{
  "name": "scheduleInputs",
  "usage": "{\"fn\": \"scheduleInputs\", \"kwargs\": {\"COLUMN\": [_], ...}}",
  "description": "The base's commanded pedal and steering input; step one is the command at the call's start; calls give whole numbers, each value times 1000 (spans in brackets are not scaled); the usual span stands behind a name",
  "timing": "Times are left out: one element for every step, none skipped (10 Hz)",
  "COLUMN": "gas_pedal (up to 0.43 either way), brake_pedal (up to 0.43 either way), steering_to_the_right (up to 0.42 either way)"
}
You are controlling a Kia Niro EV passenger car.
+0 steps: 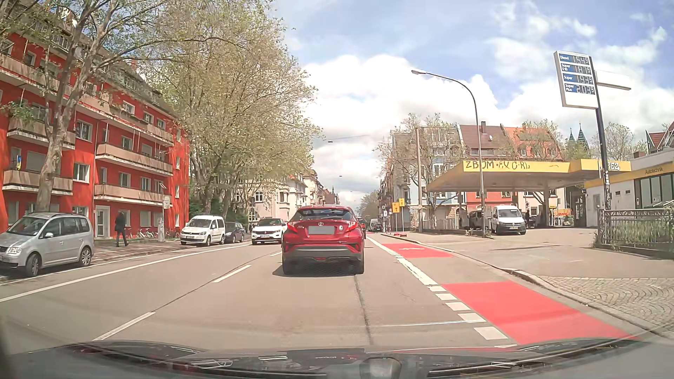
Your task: Follow the waypoints while adhering to traffic rules and regulations
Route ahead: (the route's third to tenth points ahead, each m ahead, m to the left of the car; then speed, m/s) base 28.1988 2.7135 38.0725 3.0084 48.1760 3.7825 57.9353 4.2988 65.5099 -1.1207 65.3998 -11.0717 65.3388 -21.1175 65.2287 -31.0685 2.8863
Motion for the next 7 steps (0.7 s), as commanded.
{"fn": "scheduleInputs", "kwargs": {"gas_pedal": [138,150,150,157,157,157,169], "brake_pedal": [0,0,0,0,0,0,0], "steering_to_the_right": [-2,-2,-2,-2,-2,-1,-1]}}
